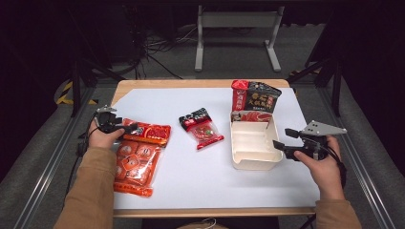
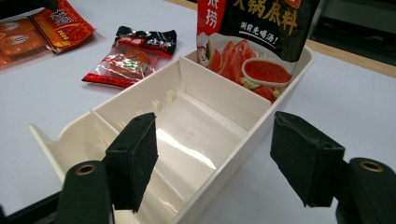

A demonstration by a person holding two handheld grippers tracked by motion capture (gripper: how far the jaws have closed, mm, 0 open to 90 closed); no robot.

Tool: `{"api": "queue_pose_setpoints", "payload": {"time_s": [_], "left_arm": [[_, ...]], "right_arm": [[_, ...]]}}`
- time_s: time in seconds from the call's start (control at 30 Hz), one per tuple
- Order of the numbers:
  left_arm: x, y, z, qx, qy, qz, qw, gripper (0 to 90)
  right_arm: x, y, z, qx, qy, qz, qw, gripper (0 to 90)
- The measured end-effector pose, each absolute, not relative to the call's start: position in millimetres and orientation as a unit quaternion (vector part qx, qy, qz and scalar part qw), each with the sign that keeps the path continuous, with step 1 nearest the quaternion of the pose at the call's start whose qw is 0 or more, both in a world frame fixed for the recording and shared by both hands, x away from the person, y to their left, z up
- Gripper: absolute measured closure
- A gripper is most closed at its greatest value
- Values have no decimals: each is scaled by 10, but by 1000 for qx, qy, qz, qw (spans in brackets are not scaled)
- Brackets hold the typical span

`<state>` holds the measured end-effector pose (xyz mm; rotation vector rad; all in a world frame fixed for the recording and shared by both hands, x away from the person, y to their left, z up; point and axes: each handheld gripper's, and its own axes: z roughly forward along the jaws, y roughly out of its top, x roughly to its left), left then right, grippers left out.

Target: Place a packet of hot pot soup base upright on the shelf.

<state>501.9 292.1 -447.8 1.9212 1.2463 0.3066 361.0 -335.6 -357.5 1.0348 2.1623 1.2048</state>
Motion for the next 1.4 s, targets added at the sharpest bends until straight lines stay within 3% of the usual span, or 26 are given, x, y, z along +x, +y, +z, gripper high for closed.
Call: {"api": "queue_pose_setpoints", "payload": {"time_s": [0.37, 0.73, 1.4], "left_arm": [[5043, 2949, -4550, 773, 483, 94, 401, 234], [4998, 2936, -4509, 783, 456, 90, 413, 518], [4962, 2950, -4577, 785, 464, 122, 392, 870]], "right_arm": [[3614, -3345, -3580, 374, 787, 435, 227, 313], [3618, -3351, -3586, 375, 786, 437, 224, 310], [3608, -3348, -3584, 375, 787, 436, 224, 311]]}}
